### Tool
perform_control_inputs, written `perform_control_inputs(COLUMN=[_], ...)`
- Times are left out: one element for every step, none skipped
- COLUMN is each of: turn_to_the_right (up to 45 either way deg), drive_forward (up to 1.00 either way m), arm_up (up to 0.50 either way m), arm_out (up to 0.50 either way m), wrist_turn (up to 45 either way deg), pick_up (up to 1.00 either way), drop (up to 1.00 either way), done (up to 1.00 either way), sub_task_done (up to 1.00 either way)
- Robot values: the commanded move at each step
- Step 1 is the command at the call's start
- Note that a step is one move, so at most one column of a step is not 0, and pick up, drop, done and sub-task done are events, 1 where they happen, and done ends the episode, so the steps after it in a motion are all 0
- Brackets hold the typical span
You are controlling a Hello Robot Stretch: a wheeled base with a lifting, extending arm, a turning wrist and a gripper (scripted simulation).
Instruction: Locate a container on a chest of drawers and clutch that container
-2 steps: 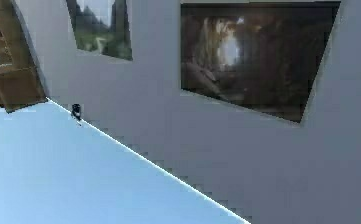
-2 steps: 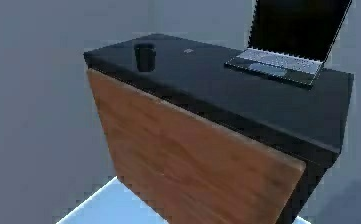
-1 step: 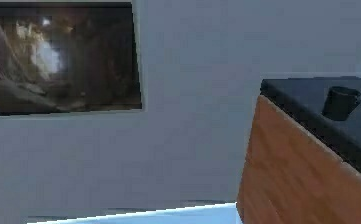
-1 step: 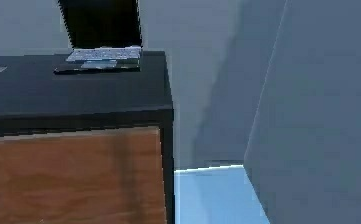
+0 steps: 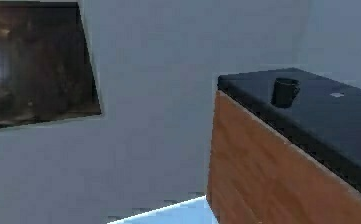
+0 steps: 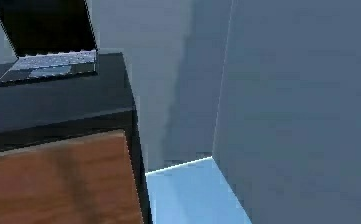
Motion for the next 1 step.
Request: perform_control_inputs(turn_to_the_right=[0.0], drive_forward=[0.9], arm_up=[0.0], arm_out=[0.0], wrist_turn=[0.0], pick_up=[0.0], drop=[0.0], done=[0.0], sub_task_done=[0.0])
